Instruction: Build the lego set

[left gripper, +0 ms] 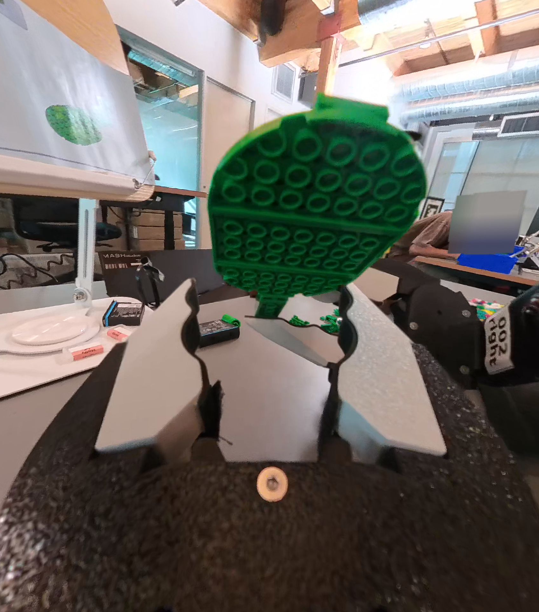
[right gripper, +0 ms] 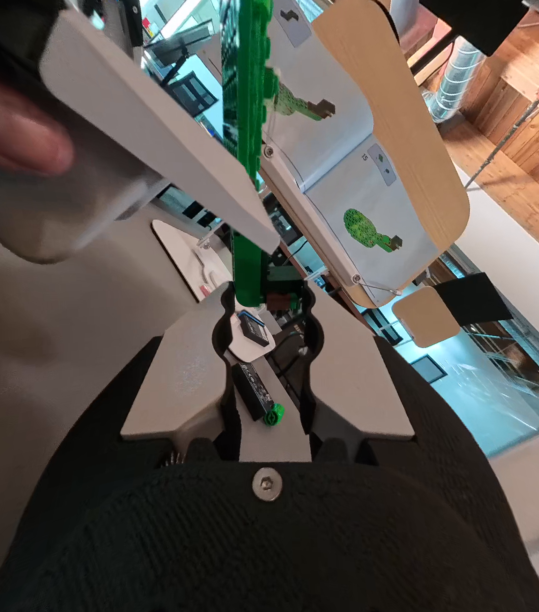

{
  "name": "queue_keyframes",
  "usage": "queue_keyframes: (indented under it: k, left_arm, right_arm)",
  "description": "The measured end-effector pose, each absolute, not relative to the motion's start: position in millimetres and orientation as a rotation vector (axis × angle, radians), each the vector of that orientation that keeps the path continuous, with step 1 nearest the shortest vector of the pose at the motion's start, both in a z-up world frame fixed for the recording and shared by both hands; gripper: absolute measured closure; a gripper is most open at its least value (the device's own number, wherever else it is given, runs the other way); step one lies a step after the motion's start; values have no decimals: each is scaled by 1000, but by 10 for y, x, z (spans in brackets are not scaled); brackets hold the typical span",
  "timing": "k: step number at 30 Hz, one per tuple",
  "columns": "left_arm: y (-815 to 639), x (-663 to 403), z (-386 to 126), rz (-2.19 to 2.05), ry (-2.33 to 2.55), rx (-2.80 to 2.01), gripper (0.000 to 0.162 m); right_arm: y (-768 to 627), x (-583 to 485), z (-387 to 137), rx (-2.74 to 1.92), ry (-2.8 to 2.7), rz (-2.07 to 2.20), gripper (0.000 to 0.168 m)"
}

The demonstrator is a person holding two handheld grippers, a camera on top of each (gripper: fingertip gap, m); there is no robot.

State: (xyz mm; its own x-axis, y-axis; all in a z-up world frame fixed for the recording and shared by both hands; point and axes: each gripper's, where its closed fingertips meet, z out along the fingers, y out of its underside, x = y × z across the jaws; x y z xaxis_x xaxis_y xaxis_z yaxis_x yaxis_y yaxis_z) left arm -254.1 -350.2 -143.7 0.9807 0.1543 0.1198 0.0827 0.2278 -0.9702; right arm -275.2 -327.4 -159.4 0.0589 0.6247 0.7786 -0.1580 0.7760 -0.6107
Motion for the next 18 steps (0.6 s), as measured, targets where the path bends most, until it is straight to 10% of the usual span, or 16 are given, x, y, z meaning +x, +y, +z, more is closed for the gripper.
queue_keyframes:
  k: [11, 18]
  left_arm:
    - [-3466, -2495, -1467, 86, -167, -1377, 96]
    - [-3558, -2699, -1428, 213, -274, -1359, 32]
  right_arm:
    - [-3201, -2782, -1622, -438, -1395, 551, 129]
    - [-2987, -2829, -1678, -513, -1401, 474, 129]
